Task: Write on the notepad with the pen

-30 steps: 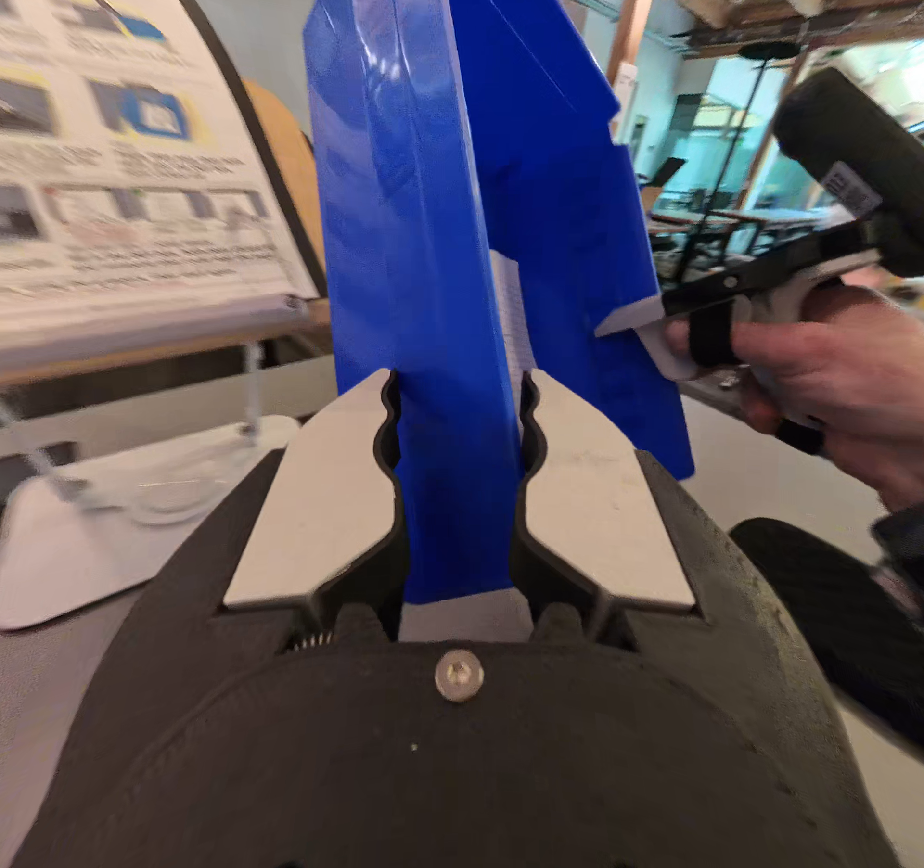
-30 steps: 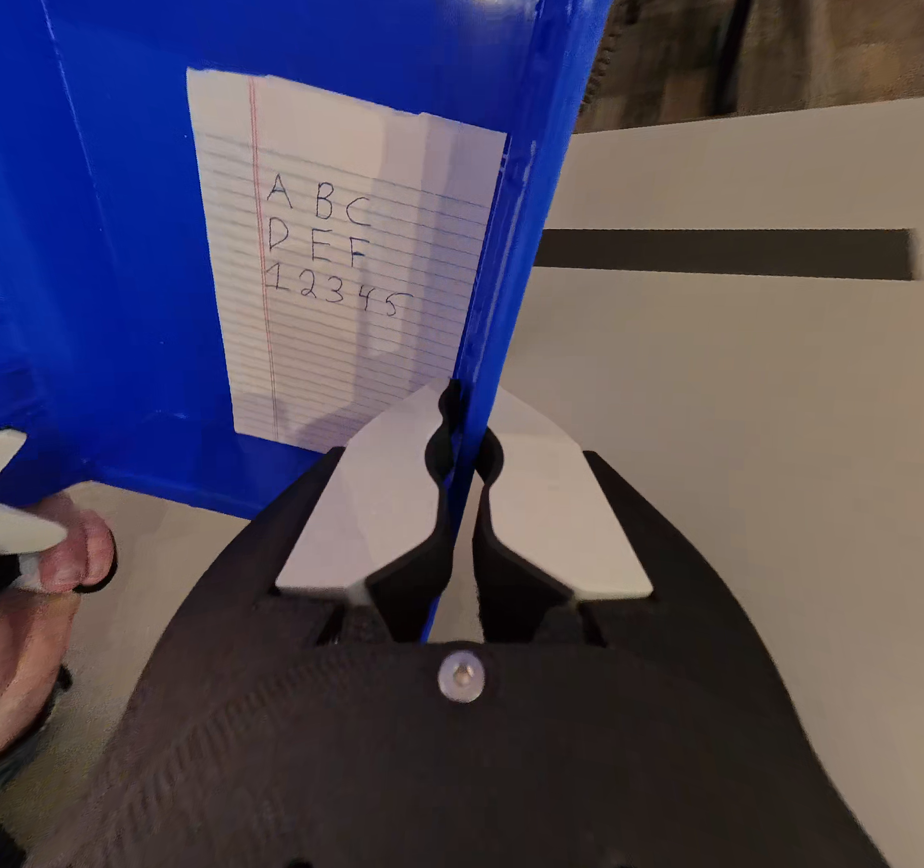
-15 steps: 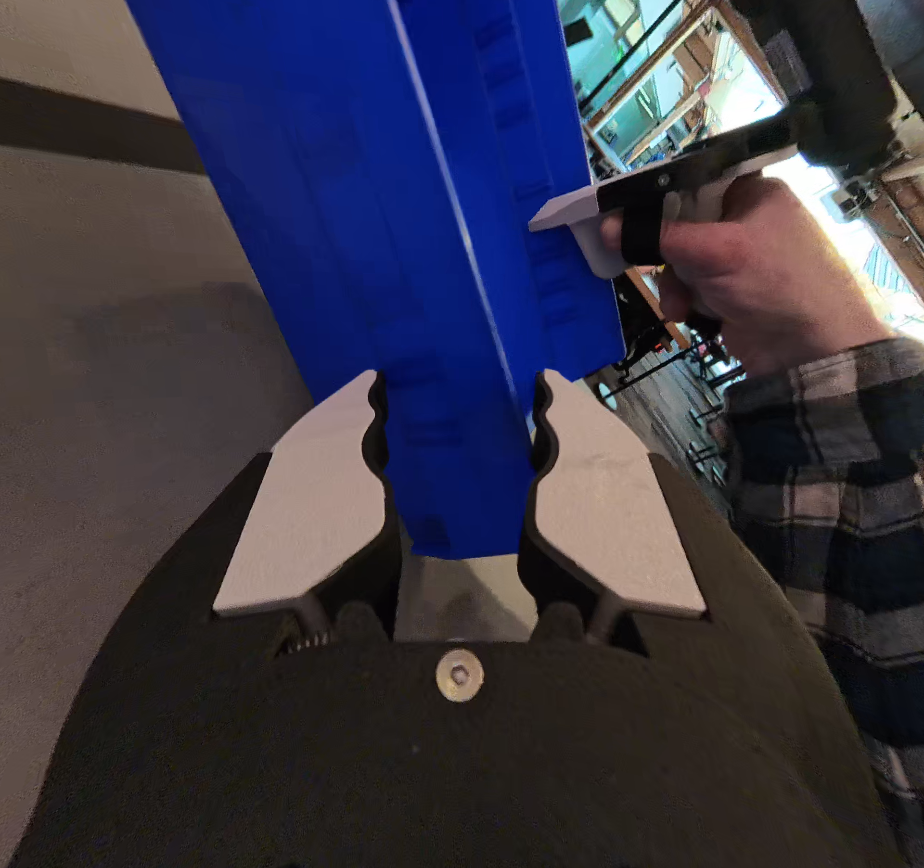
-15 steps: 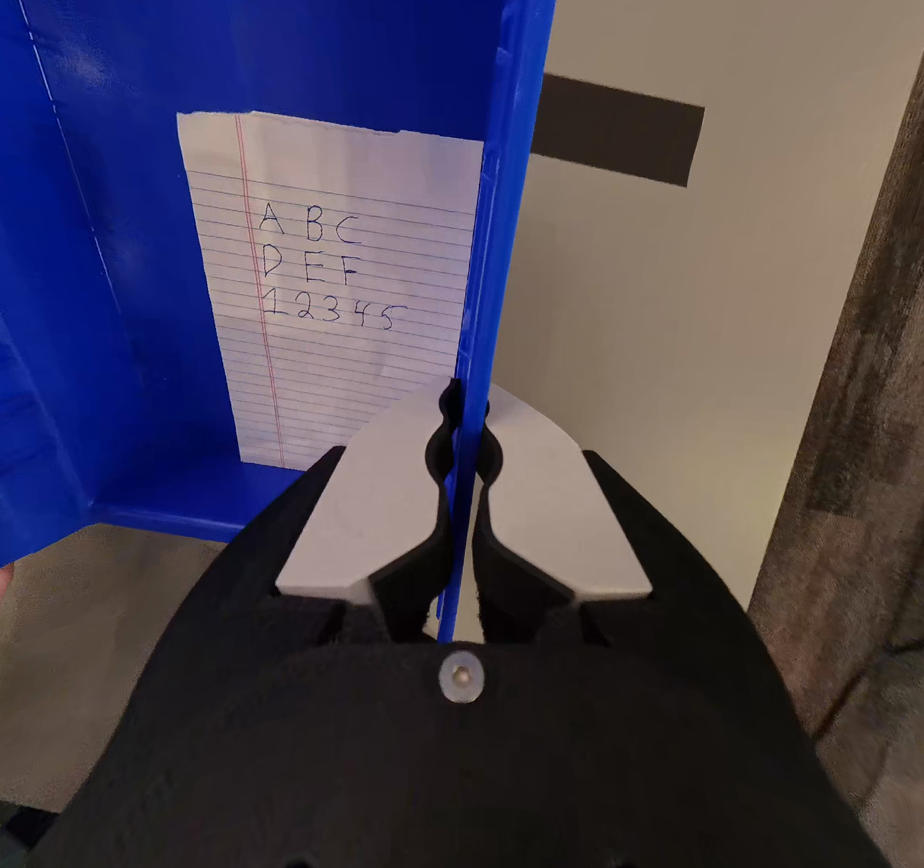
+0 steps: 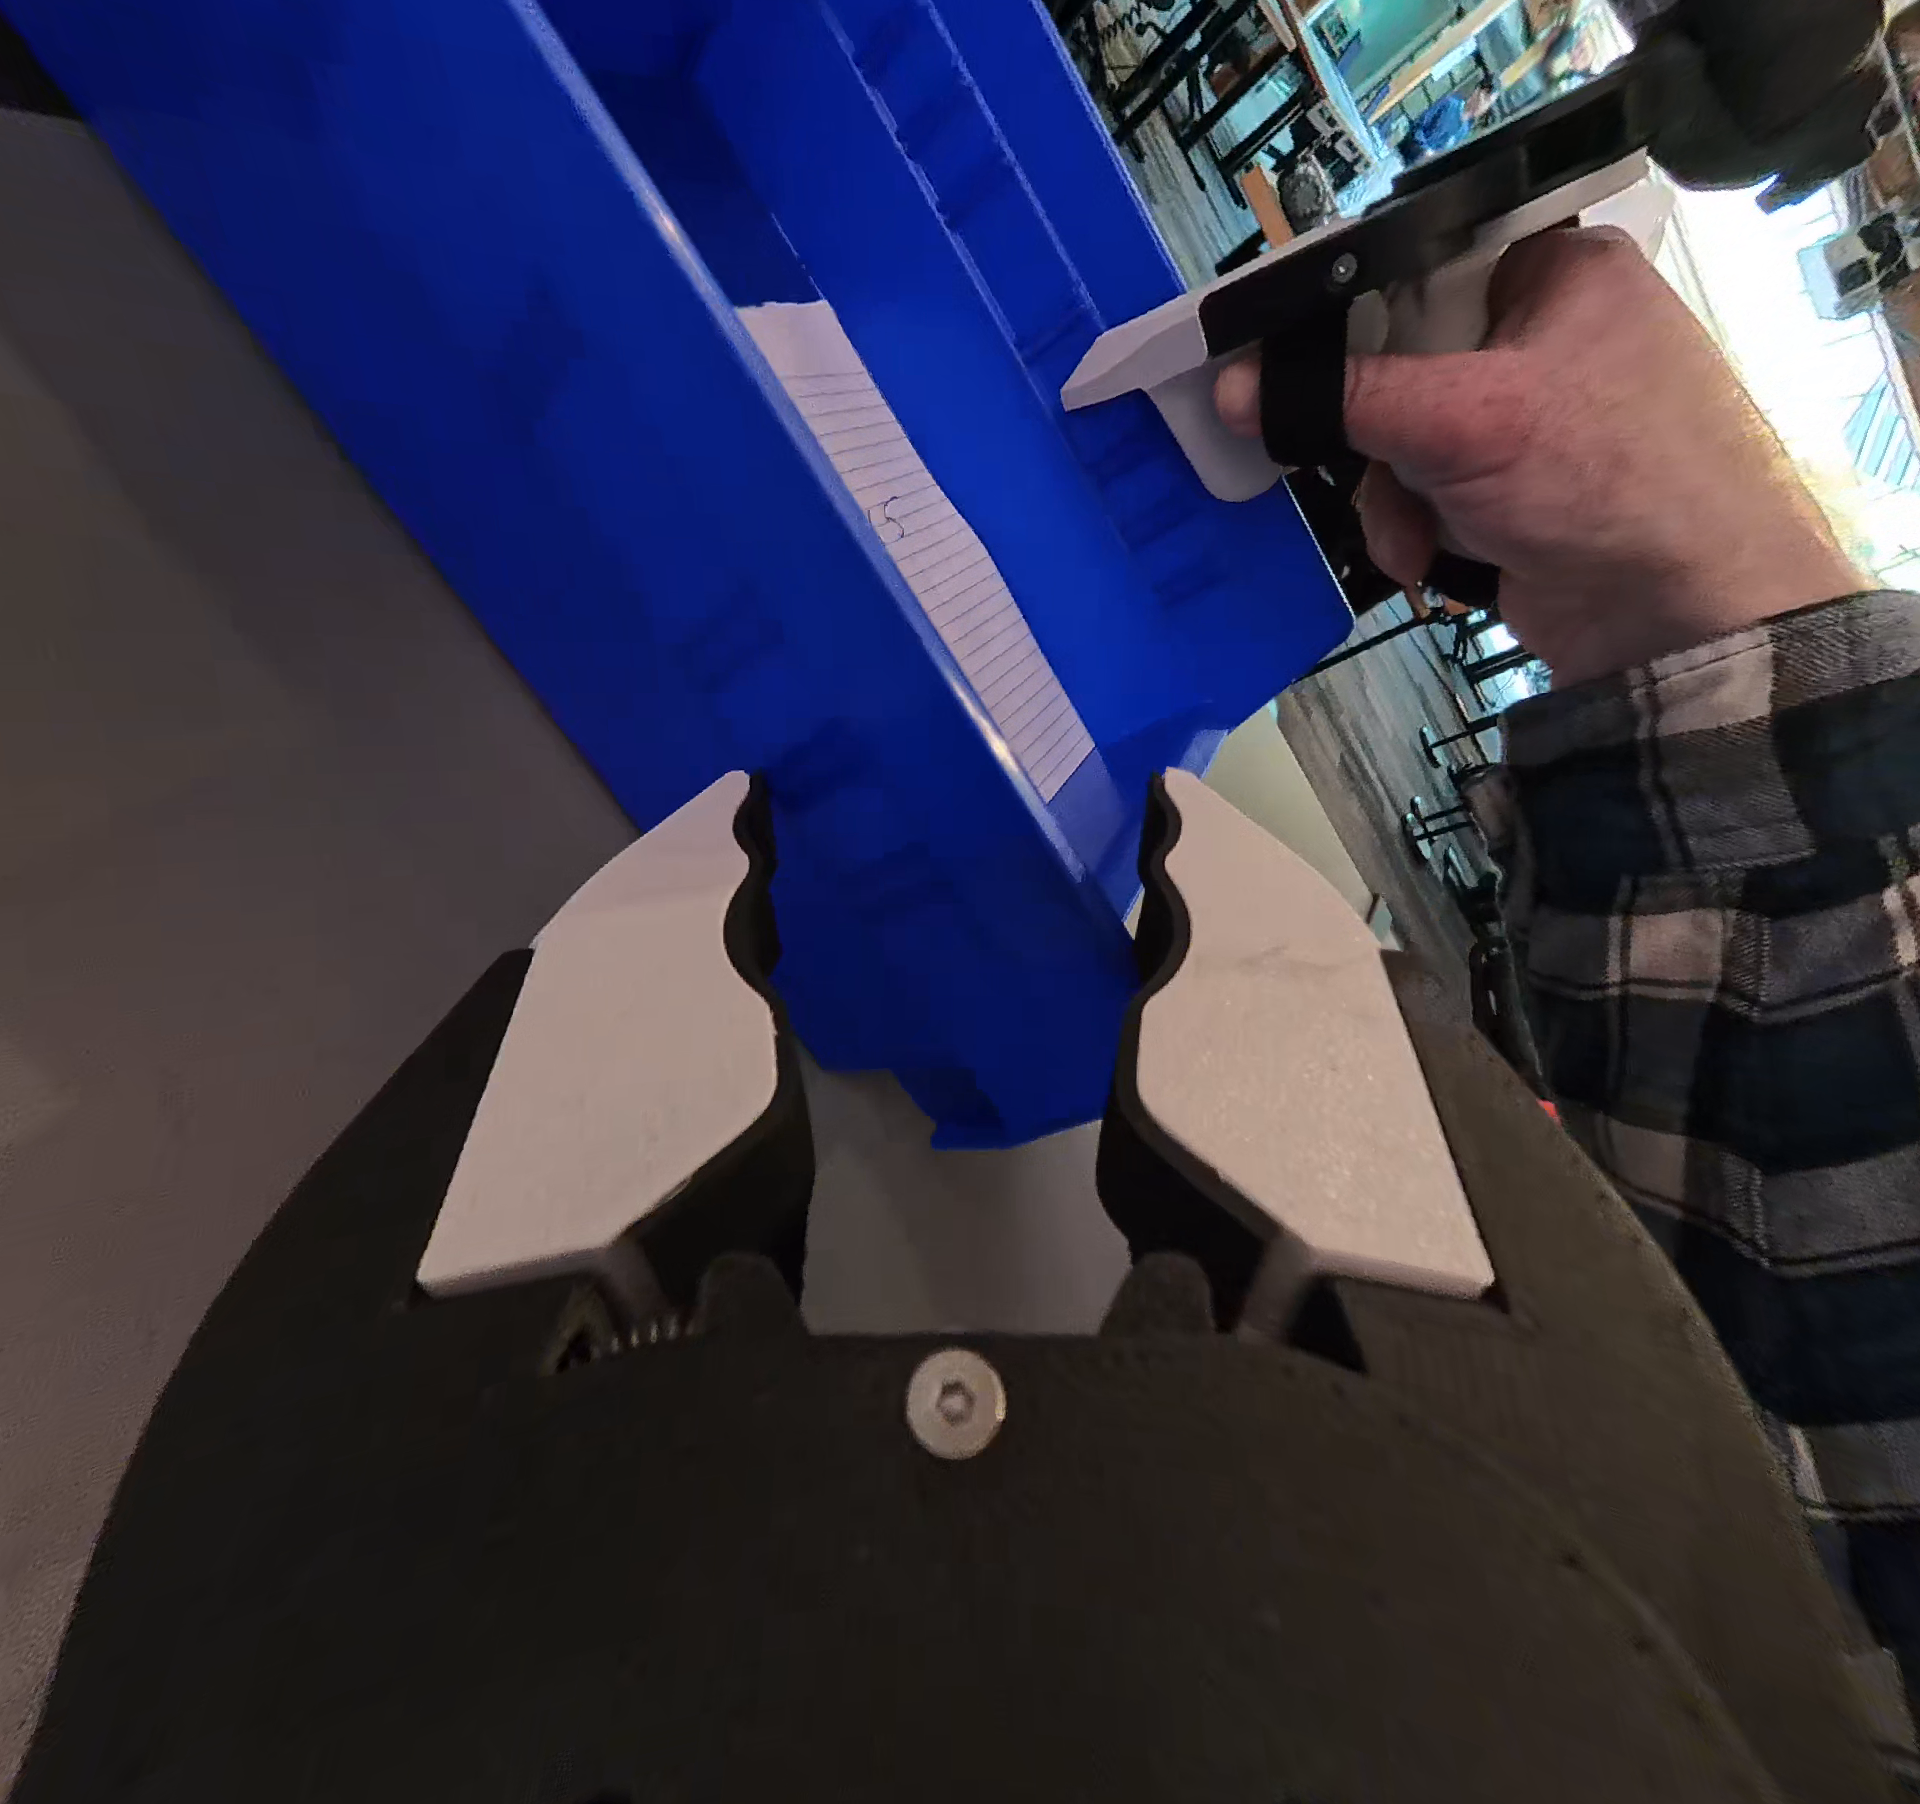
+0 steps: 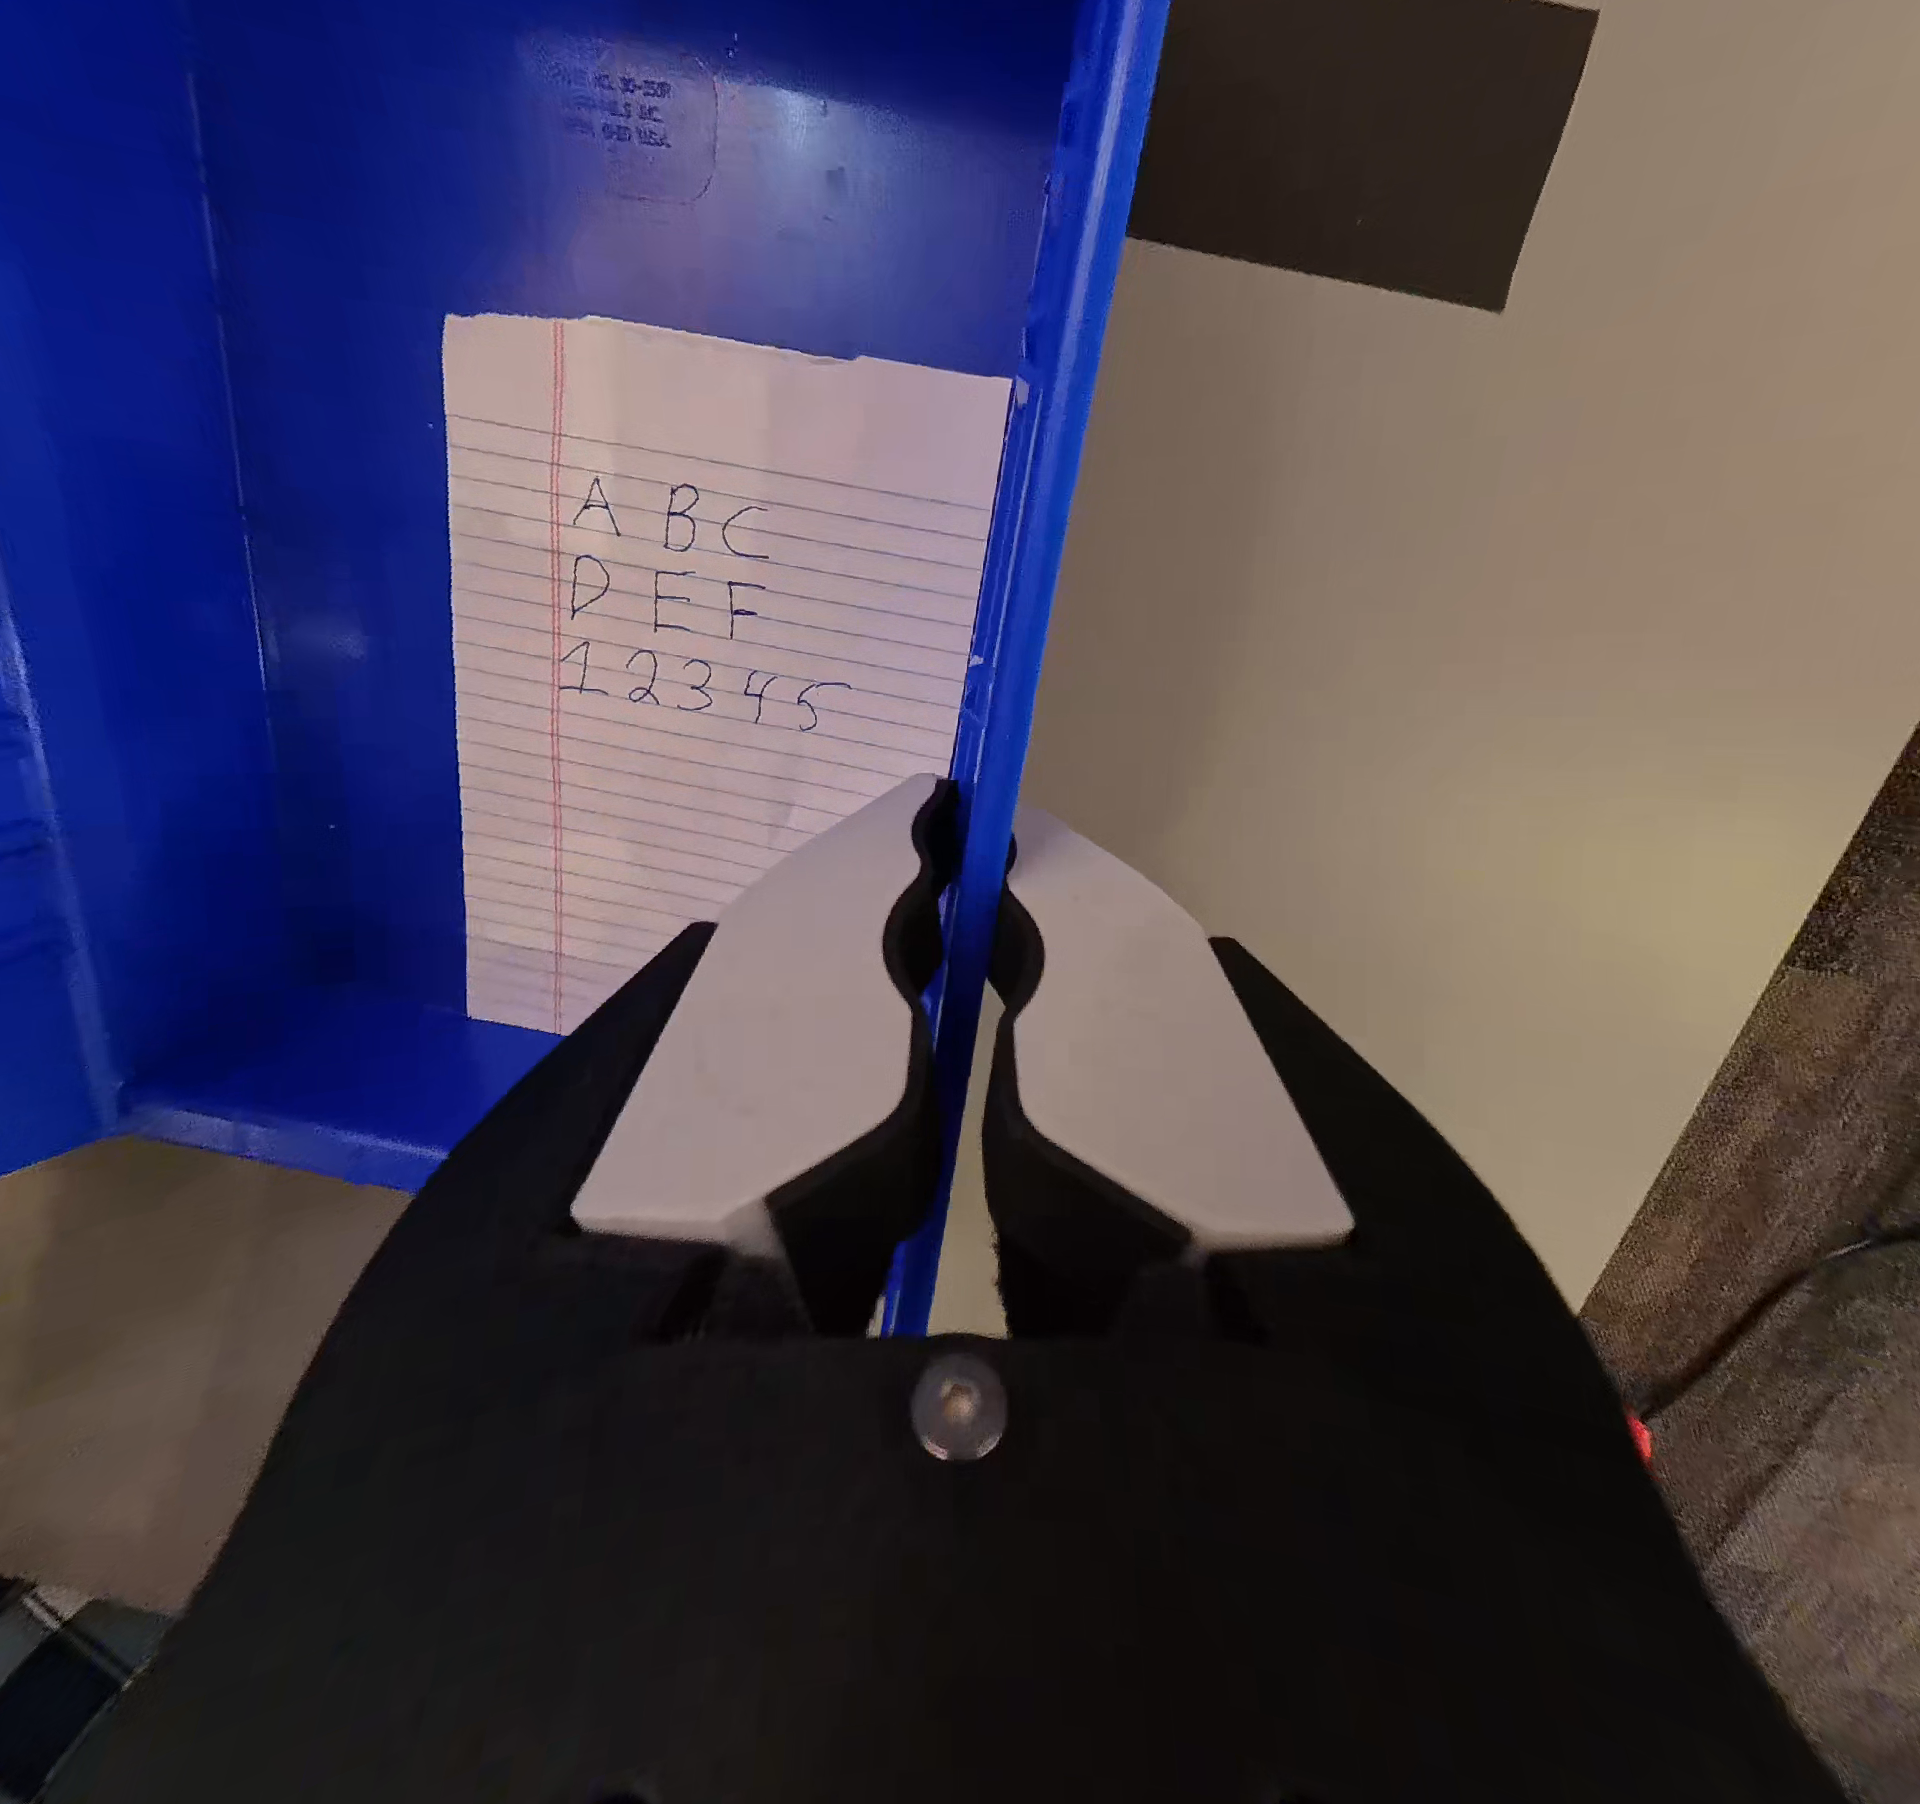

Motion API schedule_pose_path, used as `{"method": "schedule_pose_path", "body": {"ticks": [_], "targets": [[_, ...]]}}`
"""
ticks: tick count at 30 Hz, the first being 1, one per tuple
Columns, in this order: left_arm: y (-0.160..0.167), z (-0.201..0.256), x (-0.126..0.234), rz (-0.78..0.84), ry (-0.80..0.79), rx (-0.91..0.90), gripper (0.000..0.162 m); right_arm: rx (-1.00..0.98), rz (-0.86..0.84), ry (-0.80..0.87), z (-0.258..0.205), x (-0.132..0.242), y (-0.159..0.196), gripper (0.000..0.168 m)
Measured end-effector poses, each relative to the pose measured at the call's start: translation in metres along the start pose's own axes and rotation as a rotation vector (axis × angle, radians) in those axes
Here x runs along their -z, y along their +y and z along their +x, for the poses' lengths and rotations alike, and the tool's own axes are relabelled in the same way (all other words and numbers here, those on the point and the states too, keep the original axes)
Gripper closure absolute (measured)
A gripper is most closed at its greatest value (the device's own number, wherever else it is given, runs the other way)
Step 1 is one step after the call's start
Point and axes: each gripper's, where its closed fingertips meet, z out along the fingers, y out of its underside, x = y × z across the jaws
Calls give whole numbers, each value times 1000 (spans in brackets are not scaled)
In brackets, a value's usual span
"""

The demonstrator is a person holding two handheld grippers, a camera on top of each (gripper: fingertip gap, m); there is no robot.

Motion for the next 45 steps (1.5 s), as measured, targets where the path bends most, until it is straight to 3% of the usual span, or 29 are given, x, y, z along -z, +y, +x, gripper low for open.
{"method": "schedule_pose_path", "body": {"ticks": [3, 7, 11, 14, 17, 20, 24, 27, 32, 36, 43, 45], "targets": [[0, 1, 1, -7, 34, -11, 93, -15, 39, -10, 2, -1, -4, 164], [-5, 12, 25, 6, 121, -41, 91, -27, 185, 82, 18, 19, -11, 116], [-13, 47, 82, 60, 190, -194, 84, 38, 388, 131, -2, 66, -13, 117], [-15, 74, 143, 127, 239, -319, 102, 147, 495, 107, -54, 99, -5, 122], [-18, 65, 213, 150, 126, -426, 100, 275, 606, 46, -124, 123, 4, 132], [-30, 19, 293, 184, -109, -489, 93, 416, 672, 0, -199, 130, 16, 133], [-44, -67, 402, 201, -445, -444, 99, 523, 737, -186, -294, 117, 30, 142], [-43, -133, 453, 135, -603, -322, 98, 568, 732, -265, -340, 89, 33, 145], [-31, -226, 467, -45, -773, -146, 95, 622, 688, -329, -380, 30, 35, 150], [-31, -261, 458, -182, -928, -162, 92, 661, 661, -325, -387, -7, 43, 152], [-35, -315, 460, -303, -1127, -114, 111, 706, 642, -309, -386, -31, 55, 155], [-29, -325, 459, -331, -1144, -86, 107, 696, 638, -329, -384, -30, 56, 153]]}}
